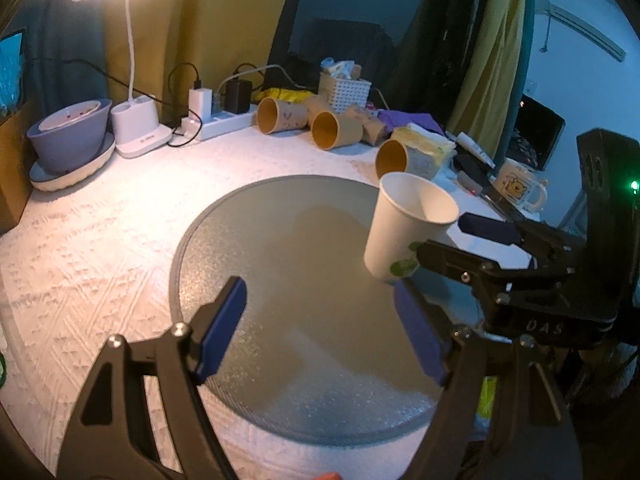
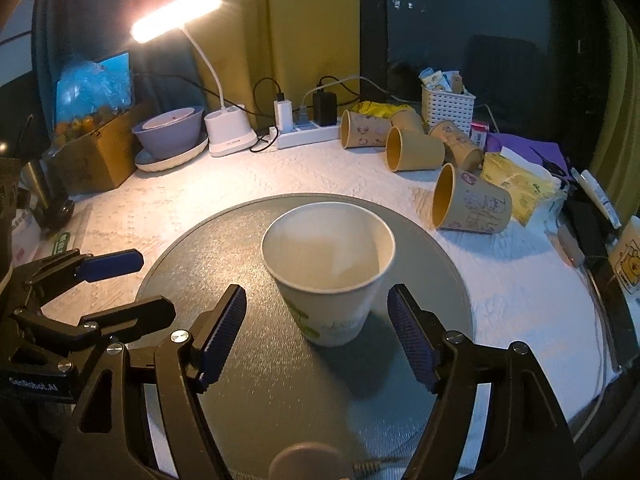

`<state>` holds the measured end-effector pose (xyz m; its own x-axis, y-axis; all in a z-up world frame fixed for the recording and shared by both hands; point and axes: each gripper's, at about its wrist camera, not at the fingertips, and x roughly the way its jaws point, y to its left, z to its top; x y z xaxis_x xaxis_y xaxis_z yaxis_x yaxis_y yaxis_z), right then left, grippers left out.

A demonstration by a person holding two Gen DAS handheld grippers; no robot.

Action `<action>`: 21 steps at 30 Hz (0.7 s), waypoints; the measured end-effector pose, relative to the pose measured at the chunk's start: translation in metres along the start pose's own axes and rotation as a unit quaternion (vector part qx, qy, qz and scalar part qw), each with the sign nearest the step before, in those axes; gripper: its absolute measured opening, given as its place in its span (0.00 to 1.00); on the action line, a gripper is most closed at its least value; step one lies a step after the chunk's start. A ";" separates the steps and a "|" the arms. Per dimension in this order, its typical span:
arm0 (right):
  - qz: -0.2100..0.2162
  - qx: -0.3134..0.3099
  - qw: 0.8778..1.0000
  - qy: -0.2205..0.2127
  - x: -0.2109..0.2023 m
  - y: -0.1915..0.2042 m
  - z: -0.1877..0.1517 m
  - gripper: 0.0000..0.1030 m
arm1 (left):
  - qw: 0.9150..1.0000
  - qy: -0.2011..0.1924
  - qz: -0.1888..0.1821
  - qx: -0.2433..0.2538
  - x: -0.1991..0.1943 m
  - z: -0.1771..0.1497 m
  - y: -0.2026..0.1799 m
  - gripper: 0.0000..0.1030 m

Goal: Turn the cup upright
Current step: 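Lower the upright white cup onto the grey mat and open the right gripper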

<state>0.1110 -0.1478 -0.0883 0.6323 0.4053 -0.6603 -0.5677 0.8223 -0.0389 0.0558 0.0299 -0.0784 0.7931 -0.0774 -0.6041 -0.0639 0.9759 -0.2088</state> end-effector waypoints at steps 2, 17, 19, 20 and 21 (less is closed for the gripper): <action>-0.002 0.001 1.000 -0.003 -0.005 0.000 -0.002 0.74 | 1.000 -0.003 0.000 0.002 -0.003 -0.001 -0.002 0.78; -0.015 0.004 0.999 -0.028 -0.049 0.007 -0.014 0.74 | 0.999 -0.034 0.003 0.022 -0.041 -0.007 -0.020 0.80; -0.018 0.003 0.999 -0.033 -0.056 0.008 -0.015 0.74 | 0.999 -0.039 0.003 0.025 -0.047 -0.008 -0.023 0.80; -0.020 0.002 0.999 -0.036 -0.060 0.009 -0.014 0.74 | 0.999 -0.042 0.003 0.027 -0.050 -0.008 -0.024 0.80; -0.022 0.002 0.999 -0.039 -0.064 0.010 -0.014 0.74 | 0.999 -0.046 0.003 0.029 -0.053 -0.008 -0.026 0.80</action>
<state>0.0577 -0.1708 -0.0570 0.6954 0.3985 -0.5980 -0.5369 0.8412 -0.0638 0.0103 0.0072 -0.0467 0.8451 -0.0542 -0.5319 -0.0363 0.9867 -0.1582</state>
